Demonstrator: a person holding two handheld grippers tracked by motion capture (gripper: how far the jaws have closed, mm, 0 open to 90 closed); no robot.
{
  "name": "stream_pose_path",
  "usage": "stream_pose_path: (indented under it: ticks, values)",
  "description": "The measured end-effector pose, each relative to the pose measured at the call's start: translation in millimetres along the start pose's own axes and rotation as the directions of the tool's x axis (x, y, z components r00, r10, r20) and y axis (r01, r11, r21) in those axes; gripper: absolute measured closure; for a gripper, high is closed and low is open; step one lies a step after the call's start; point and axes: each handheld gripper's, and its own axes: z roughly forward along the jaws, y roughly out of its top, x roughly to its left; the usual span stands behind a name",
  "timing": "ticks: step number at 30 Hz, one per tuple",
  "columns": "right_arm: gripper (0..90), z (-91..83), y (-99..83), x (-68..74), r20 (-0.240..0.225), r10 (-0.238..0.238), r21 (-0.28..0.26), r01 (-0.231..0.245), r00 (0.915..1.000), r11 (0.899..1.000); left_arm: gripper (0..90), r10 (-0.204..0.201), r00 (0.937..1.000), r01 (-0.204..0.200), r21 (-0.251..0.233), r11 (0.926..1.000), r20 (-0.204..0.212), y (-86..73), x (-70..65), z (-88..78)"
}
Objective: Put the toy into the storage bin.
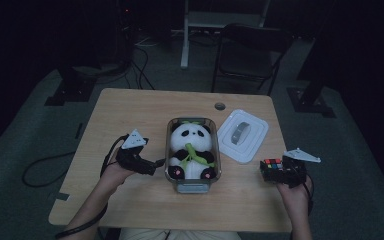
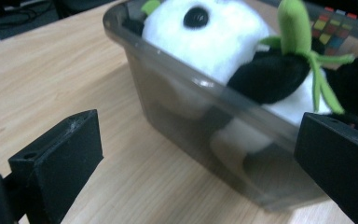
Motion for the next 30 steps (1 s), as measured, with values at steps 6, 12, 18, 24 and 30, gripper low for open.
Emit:
stream_pose_path:
  ticks: [6, 12, 18, 24, 30]
  values:
    - [10.9, 8.0, -19.7, -13.6, 0.052, 0.02, 0.043, -0.023, 0.9984, 0.999, 1.7, -0.01, 0.9999, 0.01, 0.028, 0.9996, -0.005, -9.6, 3.5, 2.0]
    - [10.9, 17.8, -31.5, -17.8, 0.054, 0.037, 0.085, -0.041, 0.9979, 0.995, 1.7, -0.006, 1.0, 0.007, 0.037, 0.9993, -0.002, -13.9, 2.6, 3.1]
    - [20.7, 26.8, -34.9, -19.1, 0.051, 0.03, 0.108, -0.035, 0.9982, 0.993, 1.7, -0.011, 0.9999, 0.01, 0.042, 0.9991, 0.004, -18.7, 0.9, 6.1]
    - [32.8, 29.5, -36.5, -21.1, 0.034, 0.021, 0.118, -0.025, 0.9992, 0.993, 1.7, -0.019, 0.9998, 0.019, 0.049, 0.9986, 0.002, -23.7, 1.7, 8.4]
    - [33.9, 27.4, -34.4, -22.6, 0.035, 0.005, 0.128, -0.01, 0.9994, 0.992, 1.7, -0.027, 0.9996, 0.026, 0.056, 0.9981, 0.005, -28.5, 3.3, 9.3]
